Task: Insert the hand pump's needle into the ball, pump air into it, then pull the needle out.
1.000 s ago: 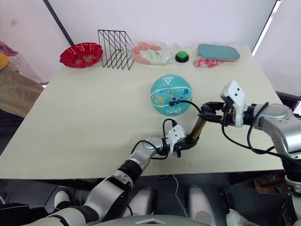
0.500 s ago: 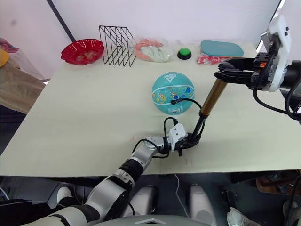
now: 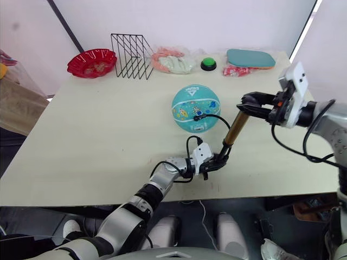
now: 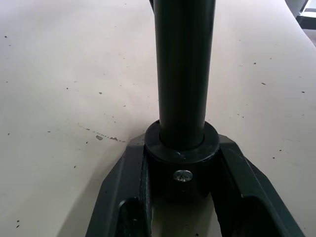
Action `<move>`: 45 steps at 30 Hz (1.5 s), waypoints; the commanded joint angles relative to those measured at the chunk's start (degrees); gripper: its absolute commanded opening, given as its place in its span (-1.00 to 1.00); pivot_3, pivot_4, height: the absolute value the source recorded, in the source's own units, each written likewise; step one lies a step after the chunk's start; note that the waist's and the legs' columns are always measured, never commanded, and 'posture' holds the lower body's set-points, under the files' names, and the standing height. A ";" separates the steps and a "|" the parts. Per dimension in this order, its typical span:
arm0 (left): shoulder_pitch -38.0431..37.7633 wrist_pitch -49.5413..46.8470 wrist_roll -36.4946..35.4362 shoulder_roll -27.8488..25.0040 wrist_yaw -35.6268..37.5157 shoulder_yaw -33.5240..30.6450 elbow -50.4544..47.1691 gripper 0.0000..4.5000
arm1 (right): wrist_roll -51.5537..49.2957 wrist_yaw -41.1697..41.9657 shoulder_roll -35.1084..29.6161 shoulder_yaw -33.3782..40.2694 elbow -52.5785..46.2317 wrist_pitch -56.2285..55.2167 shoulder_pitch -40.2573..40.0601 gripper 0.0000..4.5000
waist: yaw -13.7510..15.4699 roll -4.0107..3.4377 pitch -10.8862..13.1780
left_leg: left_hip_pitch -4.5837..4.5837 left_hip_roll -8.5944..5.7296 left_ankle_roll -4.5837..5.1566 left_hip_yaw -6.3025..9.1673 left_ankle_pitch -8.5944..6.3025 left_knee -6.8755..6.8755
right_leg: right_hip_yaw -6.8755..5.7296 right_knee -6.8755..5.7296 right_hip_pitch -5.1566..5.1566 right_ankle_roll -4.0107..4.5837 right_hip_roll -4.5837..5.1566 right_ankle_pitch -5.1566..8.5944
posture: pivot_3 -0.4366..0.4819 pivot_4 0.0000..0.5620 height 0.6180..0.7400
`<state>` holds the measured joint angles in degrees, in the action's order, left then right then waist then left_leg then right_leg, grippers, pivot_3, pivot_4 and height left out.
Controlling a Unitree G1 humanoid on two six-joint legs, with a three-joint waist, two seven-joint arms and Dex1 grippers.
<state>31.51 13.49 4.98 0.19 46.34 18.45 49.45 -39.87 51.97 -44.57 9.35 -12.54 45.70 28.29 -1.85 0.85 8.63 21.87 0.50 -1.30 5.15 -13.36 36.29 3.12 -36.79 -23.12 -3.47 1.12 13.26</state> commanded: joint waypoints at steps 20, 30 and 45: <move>-1.45 -3.22 0.68 -0.15 -0.47 0.26 2.94 -0.53 | -0.77 -7.33 17.56 -5.51 -4.14 3.30 -11.57 -0.27 | -0.57 0.46 -0.76 | -0.48 0.22 -0.02 0.05 -0.02 -0.09 | -0.05 0.03 0.42 0.13 -0.15 0.08 | -0.05 -0.47 1.00; -1.49 -3.14 0.83 0.56 -1.28 0.36 3.40 -0.53 | -1.28 -9.75 20.52 -9.38 -10.29 6.55 -15.02 -0.27 | -0.44 0.35 -0.69 | -0.18 0.09 -0.01 0.08 -0.01 -0.09 | -0.05 0.08 0.22 0.12 -0.06 0.08 | -0.05 -0.47 1.00; 0.44 -3.08 1.10 1.62 -1.42 0.46 4.12 -0.53 | 9.67 -11.69 18.60 -12.65 -7.80 -3.22 -15.46 -0.27 | -0.18 0.36 -0.68 | -0.17 0.06 -0.02 0.12 -0.01 -0.05 | -0.09 0.13 0.24 0.11 0.00 0.07 | -0.05 -0.47 1.00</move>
<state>32.19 12.78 4.92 1.24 45.34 18.35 50.85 -33.33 39.59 -23.70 -0.06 -22.94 42.08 14.48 -2.03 1.20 7.96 21.70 0.55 -1.31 5.28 -13.37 36.25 3.02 -36.65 -22.88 -3.36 1.13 13.33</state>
